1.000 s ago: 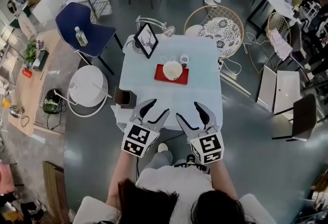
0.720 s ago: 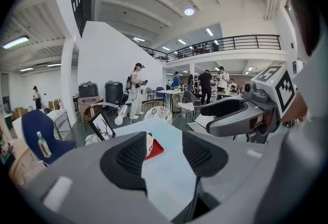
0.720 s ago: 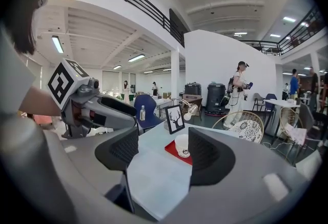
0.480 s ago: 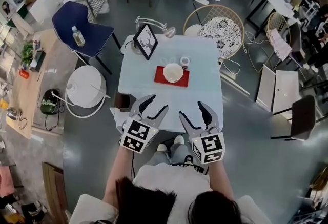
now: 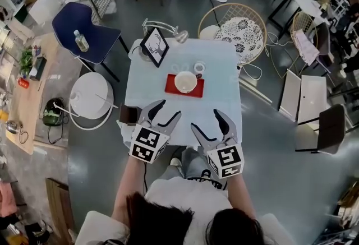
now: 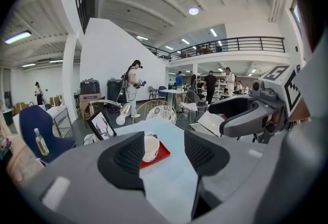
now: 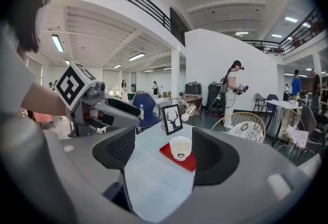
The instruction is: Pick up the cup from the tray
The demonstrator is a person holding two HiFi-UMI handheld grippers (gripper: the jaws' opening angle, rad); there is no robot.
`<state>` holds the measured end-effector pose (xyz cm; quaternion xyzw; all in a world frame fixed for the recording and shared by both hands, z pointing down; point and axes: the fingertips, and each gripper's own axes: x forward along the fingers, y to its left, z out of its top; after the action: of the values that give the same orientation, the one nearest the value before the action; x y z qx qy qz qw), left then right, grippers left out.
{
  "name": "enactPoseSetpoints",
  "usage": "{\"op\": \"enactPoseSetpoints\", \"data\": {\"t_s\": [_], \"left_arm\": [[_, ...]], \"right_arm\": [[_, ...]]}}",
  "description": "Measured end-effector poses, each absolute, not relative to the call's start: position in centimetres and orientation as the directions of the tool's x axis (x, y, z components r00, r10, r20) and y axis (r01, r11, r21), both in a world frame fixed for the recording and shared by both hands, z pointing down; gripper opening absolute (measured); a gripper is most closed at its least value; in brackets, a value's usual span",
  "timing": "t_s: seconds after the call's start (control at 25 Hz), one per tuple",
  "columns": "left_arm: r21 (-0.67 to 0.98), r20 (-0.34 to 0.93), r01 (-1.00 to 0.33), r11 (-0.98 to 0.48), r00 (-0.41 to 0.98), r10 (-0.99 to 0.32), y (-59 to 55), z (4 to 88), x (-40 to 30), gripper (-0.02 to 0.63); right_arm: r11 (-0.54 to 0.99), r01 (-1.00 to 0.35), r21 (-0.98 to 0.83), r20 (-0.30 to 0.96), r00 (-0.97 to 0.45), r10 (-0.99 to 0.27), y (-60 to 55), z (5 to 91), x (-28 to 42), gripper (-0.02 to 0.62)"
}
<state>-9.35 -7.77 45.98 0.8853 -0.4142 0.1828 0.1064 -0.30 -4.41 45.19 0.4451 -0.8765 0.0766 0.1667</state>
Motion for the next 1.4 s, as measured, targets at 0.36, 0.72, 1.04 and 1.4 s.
{"op": "enactPoseSetpoints", "data": {"t_s": [0.36, 0.72, 1.04, 1.4], "left_arm": [[-0.029, 0.482, -0.762, -0.647, 0.556, -0.677, -11.7, 48.3, -8.1, 0.238], [-0.014, 0.516, -0.788, -0.615, 0.521, -0.680, -15.2, 49.6, -8.5, 0.238], [-0.035, 0.542, -0.819, -0.573, 0.466, -0.699, -17.3, 51.2, -8.0, 0.236], [-0.014, 0.576, -0.798, -0.602, 0.486, -0.657, -19.5, 52.5, -8.4, 0.279]], "right_arm": [[0.646, -0.763, 0.029, 0.396, -0.585, -0.708, -8.8, 46.9, 0.5, 0.387], [0.697, -0.717, 0.023, 0.428, -0.623, -0.655, -13.3, 48.1, 0.7, 0.396], [0.746, -0.666, 0.001, 0.465, -0.660, -0.590, -16.3, 50.0, 1.2, 0.419], [0.769, -0.639, -0.014, 0.498, -0.671, -0.549, -18.7, 51.3, 1.1, 0.443]]}}
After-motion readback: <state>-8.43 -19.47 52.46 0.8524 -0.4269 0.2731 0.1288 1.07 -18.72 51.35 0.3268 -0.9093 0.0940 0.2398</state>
